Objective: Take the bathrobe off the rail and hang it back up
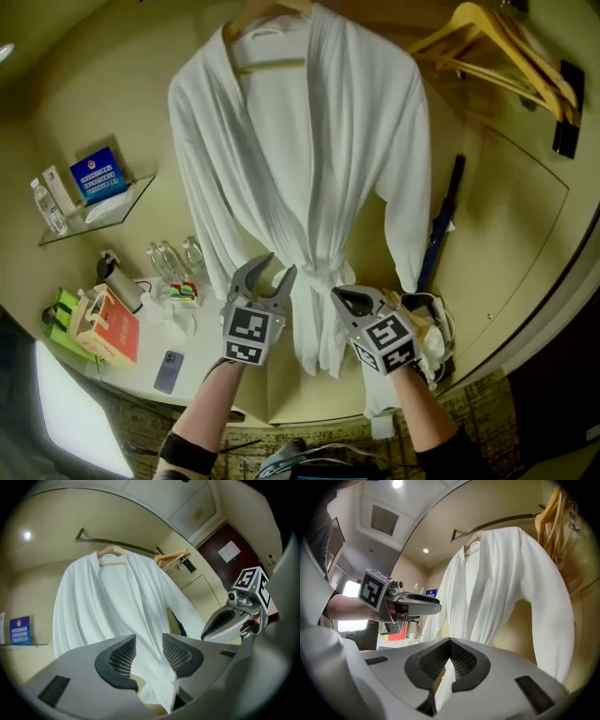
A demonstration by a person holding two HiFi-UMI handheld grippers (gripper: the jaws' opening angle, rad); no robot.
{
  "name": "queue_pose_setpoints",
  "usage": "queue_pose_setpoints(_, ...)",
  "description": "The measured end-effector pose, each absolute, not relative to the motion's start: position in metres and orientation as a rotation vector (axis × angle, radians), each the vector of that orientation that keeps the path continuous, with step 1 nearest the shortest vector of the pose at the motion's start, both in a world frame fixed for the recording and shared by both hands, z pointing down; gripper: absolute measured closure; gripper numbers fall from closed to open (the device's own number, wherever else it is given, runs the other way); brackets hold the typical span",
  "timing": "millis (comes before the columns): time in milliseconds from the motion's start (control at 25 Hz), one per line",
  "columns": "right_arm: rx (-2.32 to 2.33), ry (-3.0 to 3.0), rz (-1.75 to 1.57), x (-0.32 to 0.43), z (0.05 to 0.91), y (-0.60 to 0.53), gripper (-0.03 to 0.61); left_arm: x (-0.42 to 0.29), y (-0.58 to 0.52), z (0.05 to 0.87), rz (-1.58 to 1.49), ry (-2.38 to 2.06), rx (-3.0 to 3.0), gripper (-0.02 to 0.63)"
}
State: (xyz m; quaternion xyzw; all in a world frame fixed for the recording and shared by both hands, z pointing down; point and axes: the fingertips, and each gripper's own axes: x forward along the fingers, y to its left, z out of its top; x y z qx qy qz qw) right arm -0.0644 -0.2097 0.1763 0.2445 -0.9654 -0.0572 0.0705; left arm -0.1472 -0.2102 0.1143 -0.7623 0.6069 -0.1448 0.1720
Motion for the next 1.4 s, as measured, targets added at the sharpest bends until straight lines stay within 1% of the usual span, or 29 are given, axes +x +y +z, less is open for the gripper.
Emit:
queue_pose_setpoints(120, 0.749, -2.925, -0.27, -0.08, 0.135, -0.226, 0.561, -0.147, -0.23, 0.067, -0.406, 1.684, -2.086, 0.42)
queue_pose_setpoints(200, 0.766, -2.942, -0.303, -0.09, 0.105, -0.234, 0.561, -0.148, -0.242, 0.035, -0.412, 1.65, -2.037, 0.379)
queue_pose_setpoints(360, 0.814, -2.971, -0.379, -0.106, 0.043, -0.251, 0.561, -0.161, -0.263, -0.034, -0.393, 1.62, -1.933, 0.377)
queue_pose_setpoints(480, 0.852, -2.977, -0.46, -0.114, 0.0, -0.262, 0.561, -0.174, -0.277, -0.088, -0.374, 1.623, -1.861, 0.351)
queue_pose_setpoints(840, 0.946, -3.05, -0.612, -0.134, -0.132, -0.281, 0.561, -0.176, -0.302, -0.238, -0.417, 1.559, -1.623, 0.35)
queue_pose_setpoints(1080, 0.964, -3.069, -0.644, -0.149, -0.17, -0.288, 0.561, -0.17, -0.317, -0.295, -0.43, 1.534, -1.54, 0.35)
queue_pose_setpoints(1400, 1.016, -3.065, -0.649, -0.157, -0.194, -0.301, 0.561, -0.167, -0.349, -0.318, -0.476, 1.499, -1.532, 0.351)
